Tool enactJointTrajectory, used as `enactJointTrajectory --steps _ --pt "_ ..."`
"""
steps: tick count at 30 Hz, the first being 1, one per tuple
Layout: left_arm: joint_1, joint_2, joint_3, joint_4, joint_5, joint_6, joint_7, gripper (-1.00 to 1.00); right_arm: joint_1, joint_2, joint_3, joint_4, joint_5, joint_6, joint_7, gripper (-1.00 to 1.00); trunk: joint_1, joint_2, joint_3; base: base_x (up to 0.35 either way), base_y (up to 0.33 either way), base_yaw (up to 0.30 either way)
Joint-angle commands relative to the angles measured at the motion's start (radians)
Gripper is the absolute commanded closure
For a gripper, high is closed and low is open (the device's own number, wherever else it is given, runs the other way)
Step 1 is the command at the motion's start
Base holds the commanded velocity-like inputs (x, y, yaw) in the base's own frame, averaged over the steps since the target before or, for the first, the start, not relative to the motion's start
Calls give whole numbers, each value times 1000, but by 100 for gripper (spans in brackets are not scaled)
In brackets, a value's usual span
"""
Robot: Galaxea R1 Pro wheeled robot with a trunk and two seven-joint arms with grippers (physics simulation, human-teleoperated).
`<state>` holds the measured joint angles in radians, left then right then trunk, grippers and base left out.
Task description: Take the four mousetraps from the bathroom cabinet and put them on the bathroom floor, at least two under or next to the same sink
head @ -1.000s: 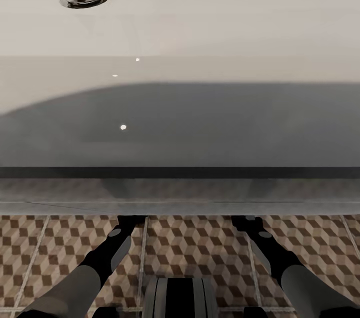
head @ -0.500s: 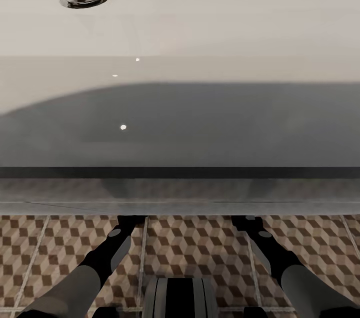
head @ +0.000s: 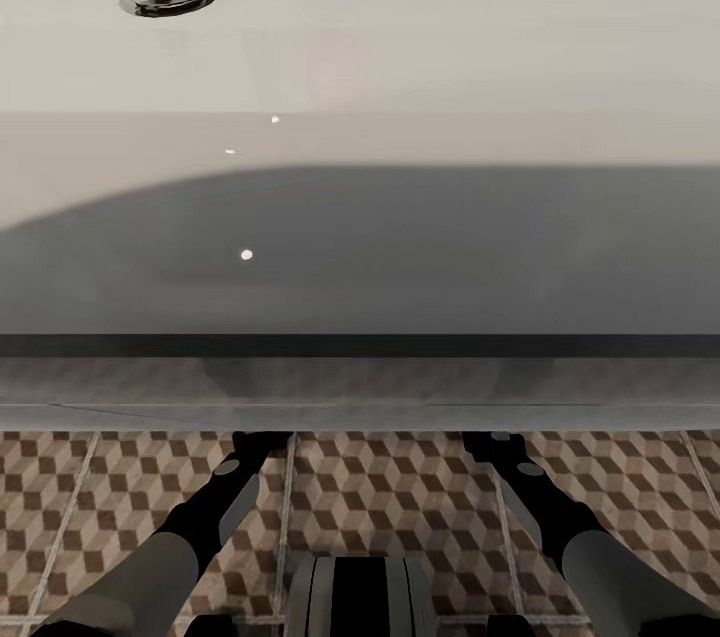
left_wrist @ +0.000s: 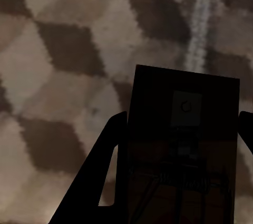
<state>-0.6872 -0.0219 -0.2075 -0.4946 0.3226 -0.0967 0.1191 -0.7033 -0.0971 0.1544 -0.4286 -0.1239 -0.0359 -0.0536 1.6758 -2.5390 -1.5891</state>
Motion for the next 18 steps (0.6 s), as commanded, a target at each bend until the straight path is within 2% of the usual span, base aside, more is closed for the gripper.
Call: enactJointTrajectory --steps 1,18 --pt "0 1 -9 1 7 -4 11 100 0 -1 8 1 -14 -4 -3 100 0 0 0 0 0 0" --pt "0 -1 -9 14 8 -1 11 100 0 -1 8 1 -14 -5 -3 100 0 0 0 0 0 0"
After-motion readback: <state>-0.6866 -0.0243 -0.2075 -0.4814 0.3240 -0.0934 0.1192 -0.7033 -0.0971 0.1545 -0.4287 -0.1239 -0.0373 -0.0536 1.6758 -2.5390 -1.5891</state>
